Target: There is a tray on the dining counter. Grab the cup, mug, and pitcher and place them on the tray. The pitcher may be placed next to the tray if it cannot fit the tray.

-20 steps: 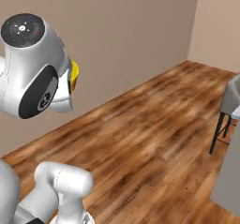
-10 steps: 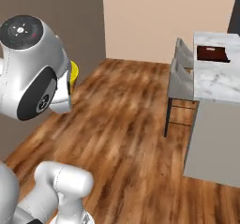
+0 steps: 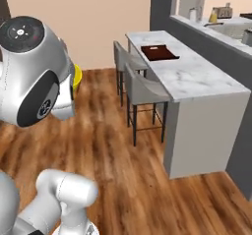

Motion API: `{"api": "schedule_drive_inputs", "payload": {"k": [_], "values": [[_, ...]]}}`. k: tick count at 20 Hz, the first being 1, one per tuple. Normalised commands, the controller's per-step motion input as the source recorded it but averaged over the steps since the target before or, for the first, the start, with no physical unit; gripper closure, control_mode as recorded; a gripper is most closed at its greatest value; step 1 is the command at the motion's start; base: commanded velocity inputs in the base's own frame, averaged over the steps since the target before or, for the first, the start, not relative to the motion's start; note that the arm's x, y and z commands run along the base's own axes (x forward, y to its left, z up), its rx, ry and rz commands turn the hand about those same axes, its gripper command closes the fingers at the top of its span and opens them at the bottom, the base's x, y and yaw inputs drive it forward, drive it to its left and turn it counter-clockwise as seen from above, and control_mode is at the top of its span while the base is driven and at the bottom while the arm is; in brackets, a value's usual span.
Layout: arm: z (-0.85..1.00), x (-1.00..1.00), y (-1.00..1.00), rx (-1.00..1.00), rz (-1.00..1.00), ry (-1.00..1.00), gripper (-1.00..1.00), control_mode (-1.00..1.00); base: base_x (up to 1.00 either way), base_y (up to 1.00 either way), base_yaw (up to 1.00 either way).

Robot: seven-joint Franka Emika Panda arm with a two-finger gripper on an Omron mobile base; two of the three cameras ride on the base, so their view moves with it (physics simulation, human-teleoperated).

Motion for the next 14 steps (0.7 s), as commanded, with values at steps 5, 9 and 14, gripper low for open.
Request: {"api": "schedule_drive_inputs", "payload": {"k": [5, 9, 14], "values": [[0.00, 0.00, 0.00, 0.00, 0.00, 0.00, 1.00, 1.00, 0.84, 1.00, -0.73], [0.00, 0.00, 0.00, 0.00, 0.00, 0.00, 1.00, 1.00, 0.80, 1.00, -0.72], [0.00, 0.00, 0.00, 0.00, 0.00, 0.00, 1.00, 1.00, 0.80, 1.00, -0.73]]}}
